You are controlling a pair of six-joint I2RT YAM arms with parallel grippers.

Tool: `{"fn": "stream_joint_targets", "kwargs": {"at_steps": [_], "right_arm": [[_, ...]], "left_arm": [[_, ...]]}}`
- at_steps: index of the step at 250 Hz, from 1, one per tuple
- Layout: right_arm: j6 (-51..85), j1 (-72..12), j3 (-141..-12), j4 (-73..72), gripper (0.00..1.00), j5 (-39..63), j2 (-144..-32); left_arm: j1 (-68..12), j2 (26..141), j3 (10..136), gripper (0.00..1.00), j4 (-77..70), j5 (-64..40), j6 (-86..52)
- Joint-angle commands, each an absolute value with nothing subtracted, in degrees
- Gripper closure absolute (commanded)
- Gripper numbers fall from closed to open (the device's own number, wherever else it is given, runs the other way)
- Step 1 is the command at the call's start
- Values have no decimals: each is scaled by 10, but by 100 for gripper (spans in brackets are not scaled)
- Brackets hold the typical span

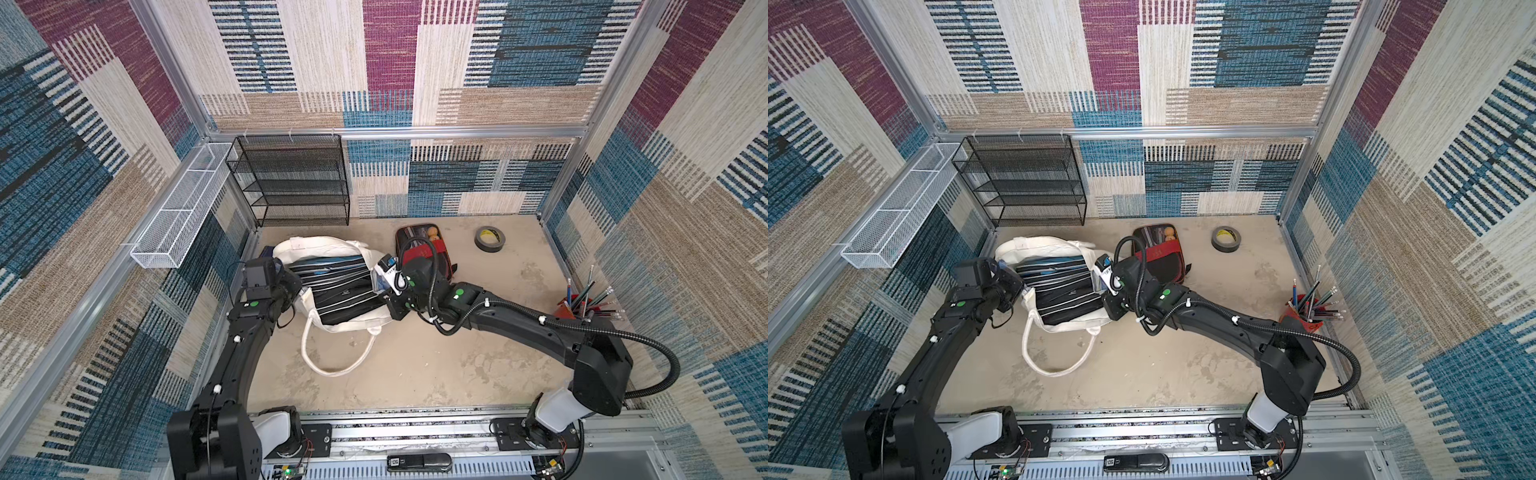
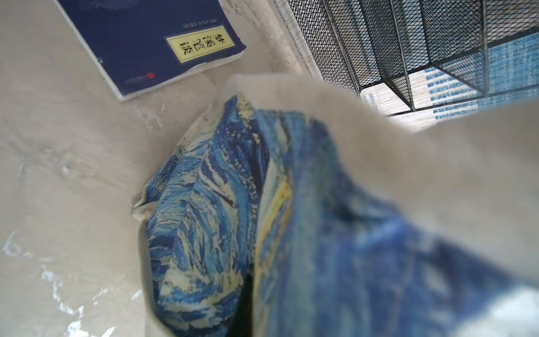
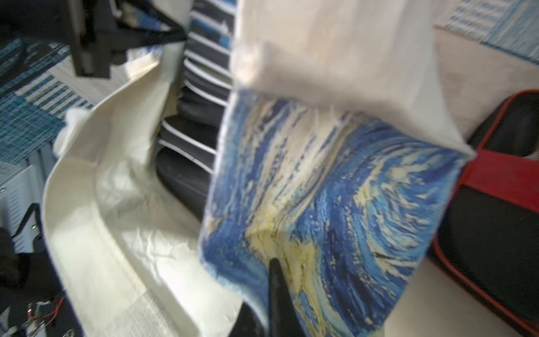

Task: Remove the ping pong set from the canvas bag
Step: Adjust the canvas bag at the center of the board.

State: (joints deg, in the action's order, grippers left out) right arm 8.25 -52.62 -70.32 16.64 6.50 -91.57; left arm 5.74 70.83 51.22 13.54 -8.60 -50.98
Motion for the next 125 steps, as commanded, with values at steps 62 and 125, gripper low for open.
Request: {"fn": "stream_joint_targets", "kwargs": {"at_steps": [62, 125], "right_arm": [[122, -568, -730, 145, 100, 92, -929], [75, -563, -787, 188, 56, 17, -926]], "left_arm": [[74, 829, 606, 100, -44, -109, -513], [77, 794, 612, 55, -40, -126, -515]]}}
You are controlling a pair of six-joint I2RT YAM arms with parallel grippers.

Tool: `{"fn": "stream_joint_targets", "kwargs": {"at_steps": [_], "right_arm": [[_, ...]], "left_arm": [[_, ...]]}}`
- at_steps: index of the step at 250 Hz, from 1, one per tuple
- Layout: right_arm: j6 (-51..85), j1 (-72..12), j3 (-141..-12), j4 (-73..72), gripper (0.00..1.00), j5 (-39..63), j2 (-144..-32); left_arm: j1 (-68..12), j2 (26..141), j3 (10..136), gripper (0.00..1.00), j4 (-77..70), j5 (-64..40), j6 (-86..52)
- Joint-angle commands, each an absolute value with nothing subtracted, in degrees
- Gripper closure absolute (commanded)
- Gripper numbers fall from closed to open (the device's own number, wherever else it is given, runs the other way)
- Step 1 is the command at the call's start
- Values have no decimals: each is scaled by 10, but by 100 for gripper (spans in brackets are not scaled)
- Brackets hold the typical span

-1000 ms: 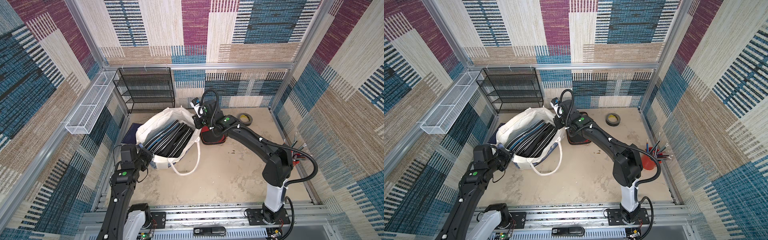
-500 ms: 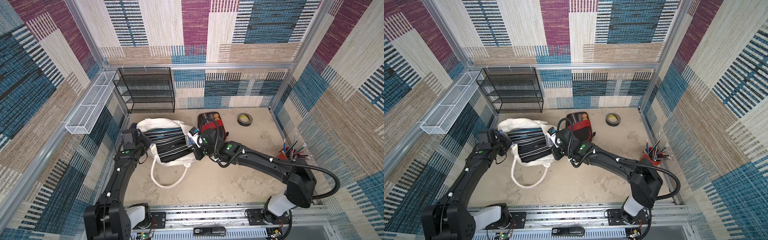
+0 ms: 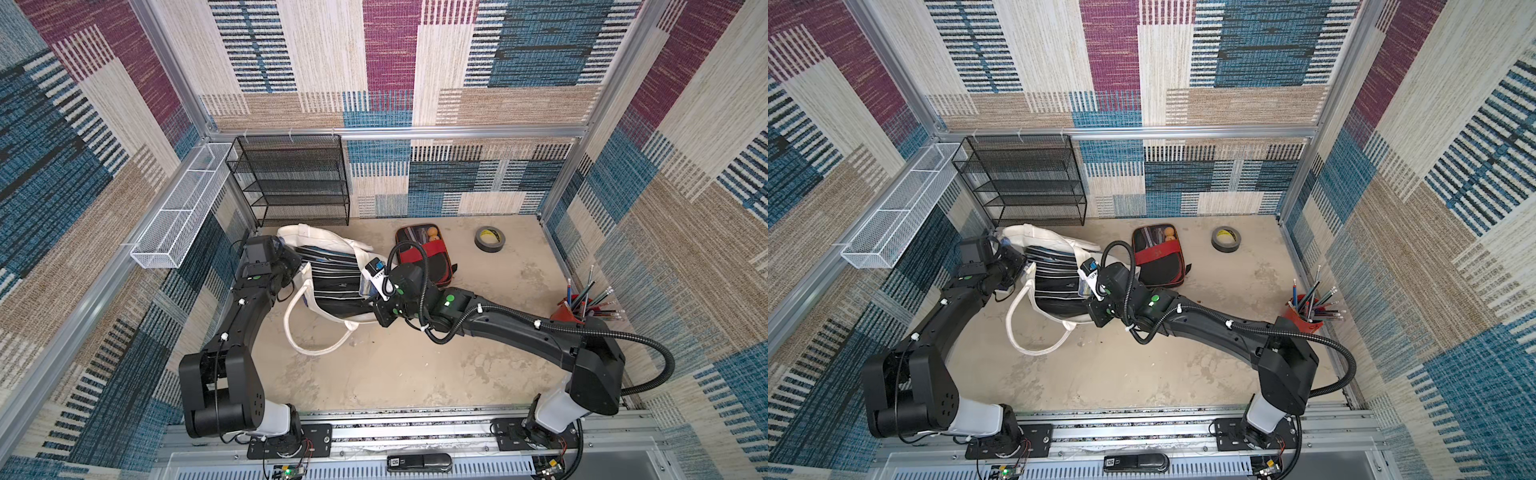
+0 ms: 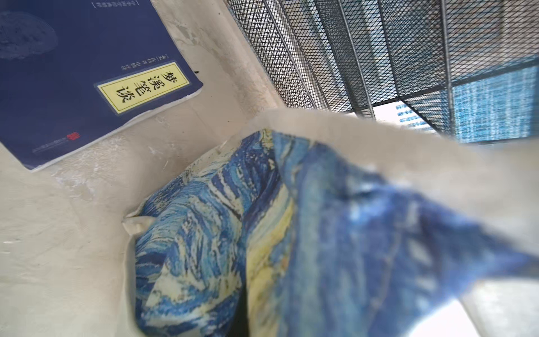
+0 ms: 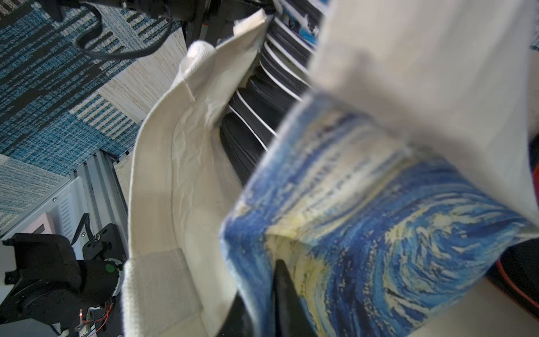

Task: Remove the ping pong set from the canvas bag
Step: Adjust the canvas bag at the center of the board.

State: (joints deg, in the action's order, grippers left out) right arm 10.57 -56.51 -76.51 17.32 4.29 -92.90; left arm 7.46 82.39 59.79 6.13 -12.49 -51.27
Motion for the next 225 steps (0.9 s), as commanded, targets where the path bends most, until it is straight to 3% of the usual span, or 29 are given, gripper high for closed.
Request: {"fn": "stream_joint_targets", "kwargs": {"at_steps": [1, 13, 27, 53, 83, 169, 225], "right_arm": [[74, -562, -788, 189, 56, 17, -926], [68, -556, -800, 198, 47, 13, -928], [57, -550, -813, 206, 37, 3, -929], [42, -535, -829, 212, 19, -16, -925], [23, -520, -855, 225, 0, -52, -921], [-44, -490, -980, 255, 1, -93, -969], [-71, -490, -1089, 278, 1, -66, -1047]], "left_arm": [[77, 793, 611, 53, -39, -126, -514], [79, 775, 610, 32, -26, -121, -507], [84, 752, 608, 15, -9, -117, -499], [94, 699, 602, 0, 36, -106, -483], [97, 630, 594, 1, 112, -84, -463], [94, 455, 493, 1, 300, -110, -483], [86, 389, 424, 2, 308, -147, -543]]}}
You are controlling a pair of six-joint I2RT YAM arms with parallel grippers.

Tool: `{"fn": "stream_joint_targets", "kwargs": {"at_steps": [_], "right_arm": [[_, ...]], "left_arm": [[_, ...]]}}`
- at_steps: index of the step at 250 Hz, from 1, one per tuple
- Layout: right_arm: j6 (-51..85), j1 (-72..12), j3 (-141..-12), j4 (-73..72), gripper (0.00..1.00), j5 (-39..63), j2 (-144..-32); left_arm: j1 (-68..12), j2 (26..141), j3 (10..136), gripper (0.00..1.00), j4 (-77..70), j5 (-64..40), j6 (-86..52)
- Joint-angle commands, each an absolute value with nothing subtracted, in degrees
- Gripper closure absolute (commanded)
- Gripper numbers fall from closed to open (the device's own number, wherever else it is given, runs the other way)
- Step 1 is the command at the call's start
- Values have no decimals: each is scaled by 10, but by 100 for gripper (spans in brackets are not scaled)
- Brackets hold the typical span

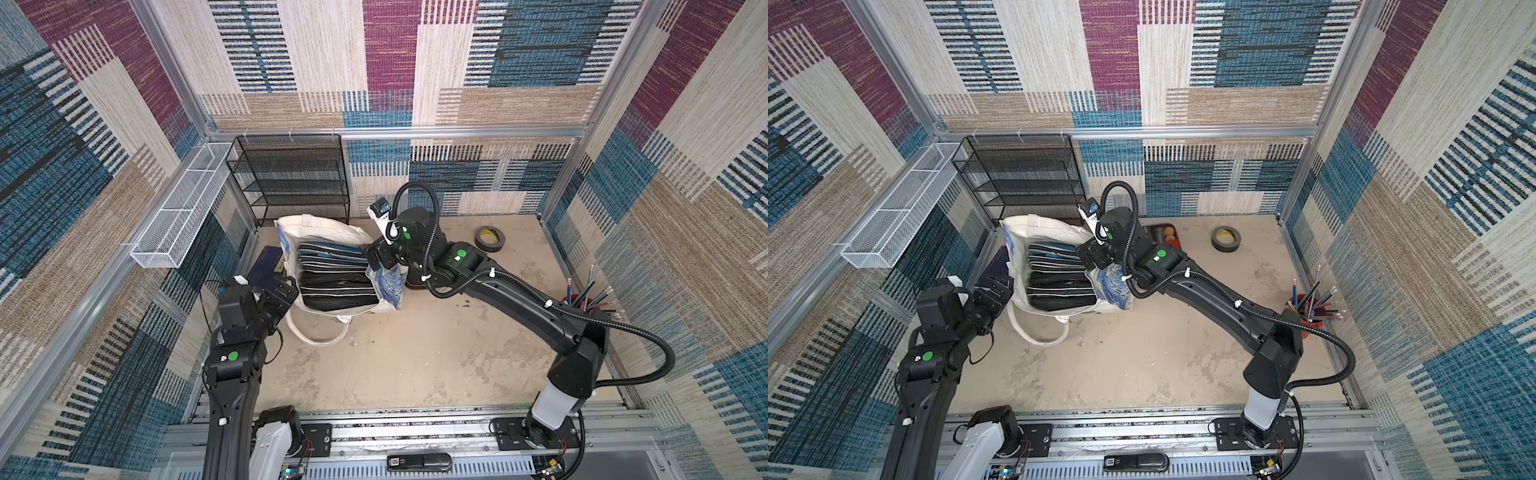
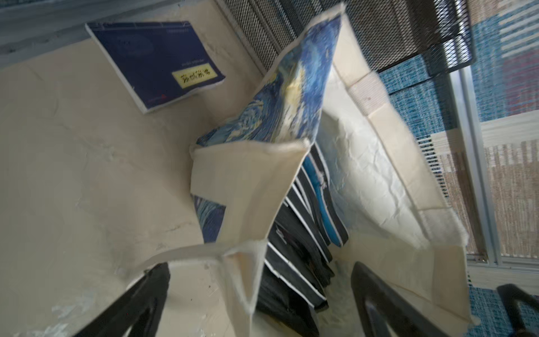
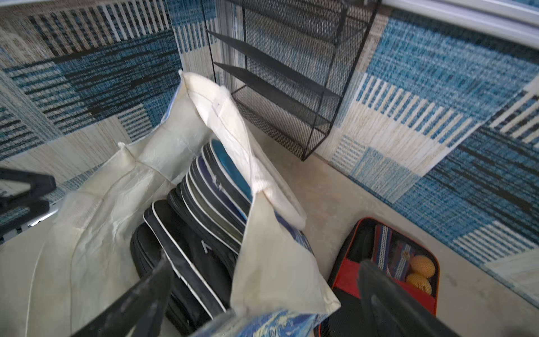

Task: Remove the ping pong set from the canvas bag
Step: Adjust the canvas bag at the center of the board.

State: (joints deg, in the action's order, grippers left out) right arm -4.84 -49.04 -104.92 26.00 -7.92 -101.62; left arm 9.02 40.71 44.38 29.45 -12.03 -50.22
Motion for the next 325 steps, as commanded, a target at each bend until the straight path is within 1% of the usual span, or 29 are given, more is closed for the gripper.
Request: {"fn": "stream_joint_targets", "kwargs": {"at_steps": [1, 55, 78, 93, 110, 120, 143, 154, 158, 164, 172, 175, 183, 184, 190, 191, 224, 264, 300, 325], "right_arm": [[-71, -490, -1091, 279, 1, -64, -1049], [-85, -489, -1165, 308, 0, -70, -1119], [-84, -483, -1186, 314, 4, -73, -1140], [-82, -480, -1197, 317, 12, -76, -1149], [-81, -476, -1214, 328, 29, -79, -1161], [-81, -474, -1225, 335, 35, -81, -1167], [-84, -471, -1240, 345, 48, -85, -1176], [-84, -470, -1243, 348, 56, -86, -1178], [-84, -469, -1244, 349, 59, -85, -1178], [-83, -468, -1244, 350, 65, -85, -1178], [-83, -466, -1245, 351, 75, -83, -1178], [-82, -467, -1244, 352, 79, -83, -1179], [-82, -466, -1244, 356, 90, -80, -1181], [-82, -466, -1244, 356, 91, -80, -1180], [-82, -465, -1243, 358, 100, -80, -1181], [-82, -465, -1243, 359, 100, -80, -1181], [-75, -462, -1233, 363, 100, -78, -1174], [-67, -460, -1241, 376, 100, -68, -1161], [-54, -460, -1239, 389, 100, -43, -1146], [-37, -460, -1203, 383, 100, -7, -1126]], "left_arm": [[86, 388, 423, 1, 308, -147, -544], [85, 392, 393, 1, 249, -155, -583], [83, 409, 376, 1, 215, -161, -598], [79, 421, 364, 5, 187, -168, -608], [72, 440, 355, 13, 161, -169, -615], [67, 452, 350, 17, 143, -169, -617], [54, 483, 344, 21, 109, -169, -623], [48, 498, 339, 25, 89, -167, -625], [47, 503, 338, 28, 80, -167, -626], [45, 511, 335, 36, 69, -166, -626], [44, 523, 334, 53, 58, -168, -627], [44, 528, 333, 63, 55, -168, -626], [44, 539, 334, 98, 47, -169, -626], [44, 541, 334, 100, 46, -169, -626], [44, 547, 335, 100, 42, -168, -626], [43, 549, 334, 100, 41, -168, -626], [45, 561, 349, 100, 32, -138, -611], [77, 584, 428, 100, 59, -120, -572], [109, 636, 495, 100, 46, -127, -555], [123, 688, 531, 100, 22, -142, -548]]}}
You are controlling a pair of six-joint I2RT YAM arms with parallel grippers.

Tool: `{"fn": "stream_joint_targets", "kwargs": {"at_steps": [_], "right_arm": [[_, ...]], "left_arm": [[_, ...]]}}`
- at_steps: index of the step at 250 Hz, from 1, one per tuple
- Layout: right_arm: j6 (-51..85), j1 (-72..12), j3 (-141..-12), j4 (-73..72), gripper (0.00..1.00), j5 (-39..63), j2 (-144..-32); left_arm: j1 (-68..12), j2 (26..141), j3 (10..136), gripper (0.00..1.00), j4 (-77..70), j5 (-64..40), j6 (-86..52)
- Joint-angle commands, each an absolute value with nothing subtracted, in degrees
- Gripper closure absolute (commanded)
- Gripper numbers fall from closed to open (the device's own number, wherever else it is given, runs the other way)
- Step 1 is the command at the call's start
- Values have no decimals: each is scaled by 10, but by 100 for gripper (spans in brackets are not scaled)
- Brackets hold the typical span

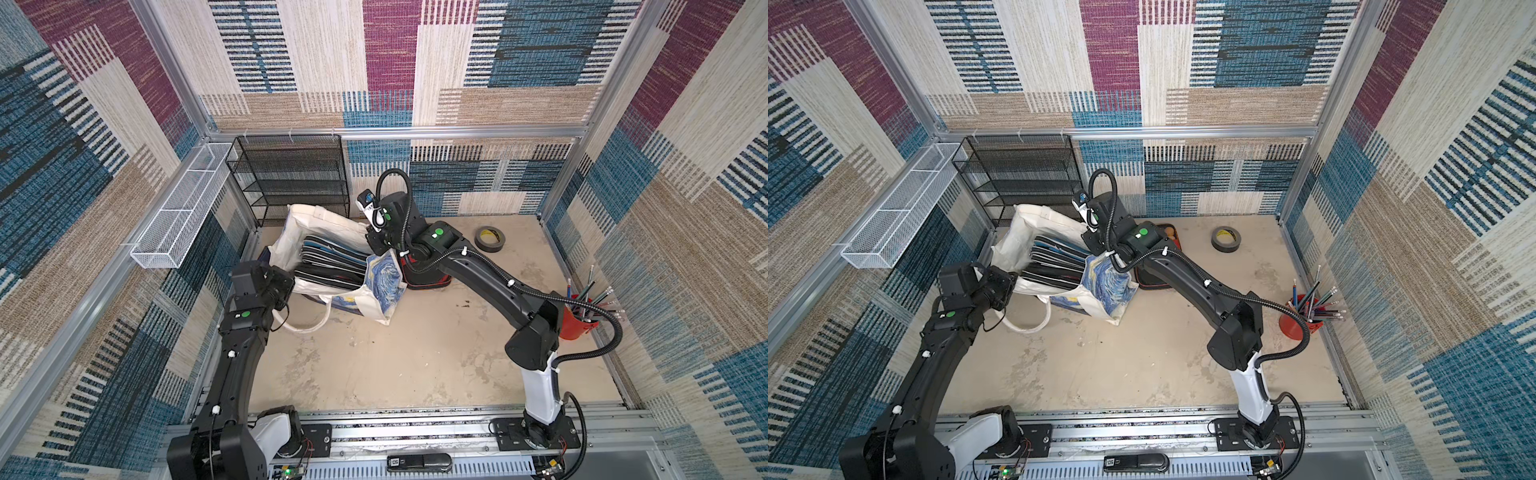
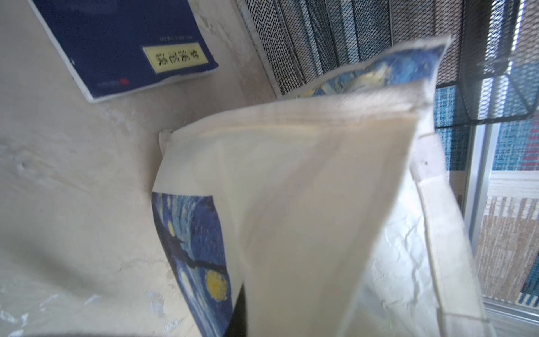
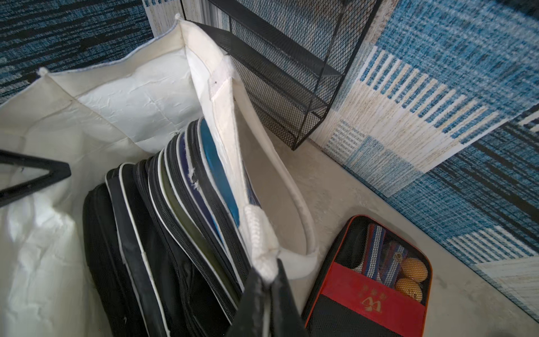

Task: Remove the ping pong set from the canvas bag
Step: Adjust the canvas bag at the center of the board.

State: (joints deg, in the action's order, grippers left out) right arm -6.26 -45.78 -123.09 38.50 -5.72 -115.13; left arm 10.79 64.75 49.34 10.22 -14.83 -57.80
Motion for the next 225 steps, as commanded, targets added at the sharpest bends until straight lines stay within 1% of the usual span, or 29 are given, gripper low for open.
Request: {"fn": "stream_joint_targets", "kwargs": {"at_steps": [1, 47, 79, 121, 127, 138, 146, 154, 168, 175, 182, 192, 202, 225], "right_arm": [[-36, -461, -1200, 382, 100, -5, -1126], [5, -472, -1075, 337, 100, 75, -1075], [25, -504, -1016, 316, 100, 88, -1059], [52, -522, -983, 288, 100, 95, -1057], [56, -523, -983, 287, 100, 87, -1057], [57, -523, -983, 283, 99, 75, -1052], [56, -522, -987, 283, 94, 63, -1049], [53, -522, -992, 285, 86, 49, -1046], [45, -521, -1004, 289, 66, 34, -1043], [42, -520, -1011, 292, 54, 22, -1043], [37, -520, -1019, 294, 44, 15, -1042], [30, -518, -1030, 297, 32, 4, -1041], [25, -518, -1045, 303, 23, -13, -1042], [7, -516, -1078, 313, 3, -37, -1047]], "left_arm": [[123, 690, 532, 100, 20, -143, -548], [133, 779, 569, 100, -50, -179, -548], [135, 824, 606, 100, -81, -205, -545], [135, 866, 646, 100, -119, -263, -570], [134, 867, 651, 91, -117, -273, -571], [135, 867, 654, 67, -118, -289, -576], [134, 865, 653, 50, -118, -297, -578], [135, 859, 651, 36, -114, -304, -579], [134, 846, 652, 17, -97, -316, -578], [135, 837, 652, 9, -84, -320, -574], [134, 827, 653, 5, -64, -322, -569], [134, 812, 652, 0, -41, -323, -562], [134, 796, 650, 2, -18, -322, -556], [135, 755, 646, 1, 49, -312, -540]]}}
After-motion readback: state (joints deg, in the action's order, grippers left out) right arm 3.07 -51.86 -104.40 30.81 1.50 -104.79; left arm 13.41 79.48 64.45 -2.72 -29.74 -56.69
